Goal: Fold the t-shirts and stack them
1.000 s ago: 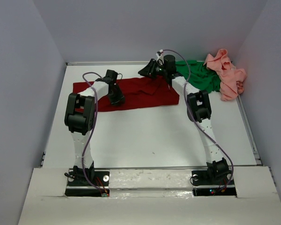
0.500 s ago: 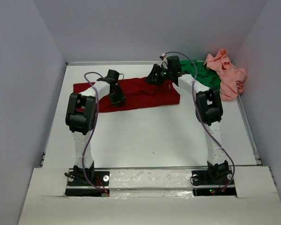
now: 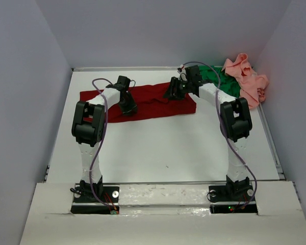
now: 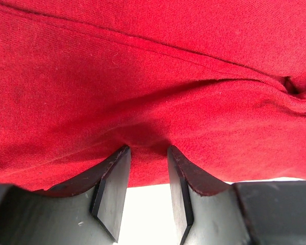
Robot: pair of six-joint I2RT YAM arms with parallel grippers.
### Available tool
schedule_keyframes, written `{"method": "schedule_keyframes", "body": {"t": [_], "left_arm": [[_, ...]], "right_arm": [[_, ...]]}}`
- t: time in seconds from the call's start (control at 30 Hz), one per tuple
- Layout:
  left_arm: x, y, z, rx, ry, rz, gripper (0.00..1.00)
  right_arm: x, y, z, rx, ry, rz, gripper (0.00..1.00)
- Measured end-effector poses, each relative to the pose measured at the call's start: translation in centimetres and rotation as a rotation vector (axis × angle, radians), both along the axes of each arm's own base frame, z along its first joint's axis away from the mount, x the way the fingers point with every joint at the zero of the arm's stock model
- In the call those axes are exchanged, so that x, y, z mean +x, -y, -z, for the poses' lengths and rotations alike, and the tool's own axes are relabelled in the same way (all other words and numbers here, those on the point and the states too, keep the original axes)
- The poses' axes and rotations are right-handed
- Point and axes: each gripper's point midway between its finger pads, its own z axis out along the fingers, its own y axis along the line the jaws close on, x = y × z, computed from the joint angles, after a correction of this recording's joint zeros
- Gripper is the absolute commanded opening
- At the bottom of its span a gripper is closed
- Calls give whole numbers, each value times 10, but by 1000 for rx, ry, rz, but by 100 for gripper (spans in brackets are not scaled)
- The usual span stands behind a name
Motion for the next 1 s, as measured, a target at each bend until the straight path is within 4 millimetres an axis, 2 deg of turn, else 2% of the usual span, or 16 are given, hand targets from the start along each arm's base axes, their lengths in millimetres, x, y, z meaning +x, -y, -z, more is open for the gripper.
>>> {"method": "schedule_keyframes", "body": {"t": [0.07, 0.2, 0.7, 1.0], "left_arm": [[0, 0, 0, 0, 0, 1, 48], [0, 0, 0, 1, 1, 2, 48], [0, 0, 0, 1, 1, 2, 48], [0, 0, 0, 1, 0, 3, 48]], "right_arm": [[-8, 5, 15, -26, -45, 6, 49], [-15, 9, 29, -52, -85, 12, 48], [-14, 11, 72, -88, -146, 19, 48], [1, 5, 68, -74, -114, 17, 48]]}}
